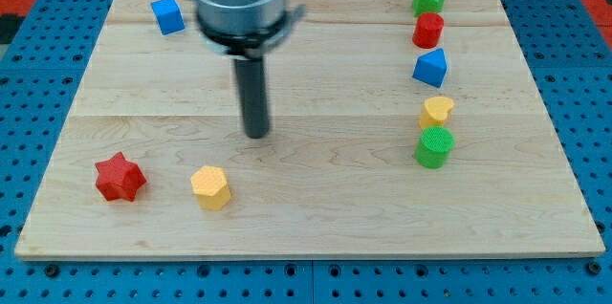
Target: Push the yellow hexagon to the bottom center
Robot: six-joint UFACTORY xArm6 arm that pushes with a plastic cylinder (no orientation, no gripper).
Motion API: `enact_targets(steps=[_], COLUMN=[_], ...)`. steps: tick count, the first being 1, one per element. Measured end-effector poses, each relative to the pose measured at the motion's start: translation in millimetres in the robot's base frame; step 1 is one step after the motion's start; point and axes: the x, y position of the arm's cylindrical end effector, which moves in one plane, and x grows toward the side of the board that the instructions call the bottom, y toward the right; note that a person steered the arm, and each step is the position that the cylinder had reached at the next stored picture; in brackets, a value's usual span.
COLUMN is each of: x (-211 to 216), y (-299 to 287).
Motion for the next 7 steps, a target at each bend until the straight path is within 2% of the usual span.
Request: enact_targets(steps=[1, 2, 4, 6, 7], x=[14, 31, 72, 76, 92], y=[-58, -71, -62, -10, -9])
